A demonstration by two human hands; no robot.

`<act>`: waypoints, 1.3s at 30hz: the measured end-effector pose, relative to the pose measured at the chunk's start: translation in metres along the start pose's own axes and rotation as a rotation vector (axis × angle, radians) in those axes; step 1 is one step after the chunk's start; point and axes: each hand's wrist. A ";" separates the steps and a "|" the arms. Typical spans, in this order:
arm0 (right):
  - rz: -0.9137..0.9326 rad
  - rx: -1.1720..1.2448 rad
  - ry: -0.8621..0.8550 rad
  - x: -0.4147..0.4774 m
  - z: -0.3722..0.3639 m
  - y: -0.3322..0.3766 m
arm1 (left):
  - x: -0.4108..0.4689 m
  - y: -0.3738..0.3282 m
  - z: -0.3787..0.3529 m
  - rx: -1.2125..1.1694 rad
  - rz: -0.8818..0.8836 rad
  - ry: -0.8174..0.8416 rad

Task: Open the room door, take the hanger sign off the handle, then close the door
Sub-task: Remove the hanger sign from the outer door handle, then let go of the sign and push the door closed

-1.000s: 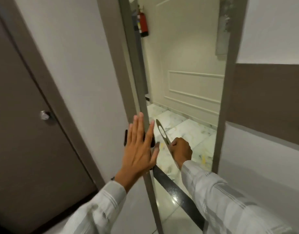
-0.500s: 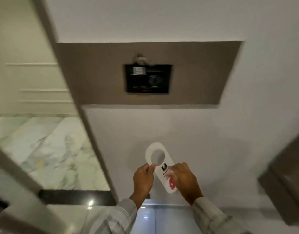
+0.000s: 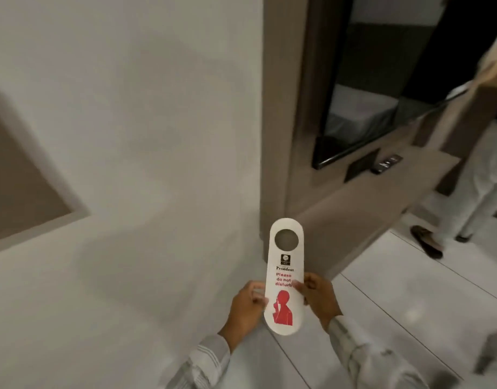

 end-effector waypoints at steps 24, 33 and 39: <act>0.407 -1.187 0.008 0.094 0.024 -0.031 | 0.099 0.012 -0.089 0.963 -0.373 0.147; 0.723 -1.073 0.270 -0.019 -0.163 0.014 | -0.025 0.089 0.128 0.941 -0.218 -0.393; 1.177 -0.802 0.592 -0.214 -0.369 0.069 | -0.211 0.159 0.326 1.004 0.005 -0.924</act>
Point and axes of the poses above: each hand's wrist, its own x-axis towards the middle knuckle, its own z-axis out of the back of the hand, y = z × x, and after that the axes turned 6 degrees about -y, right-handed
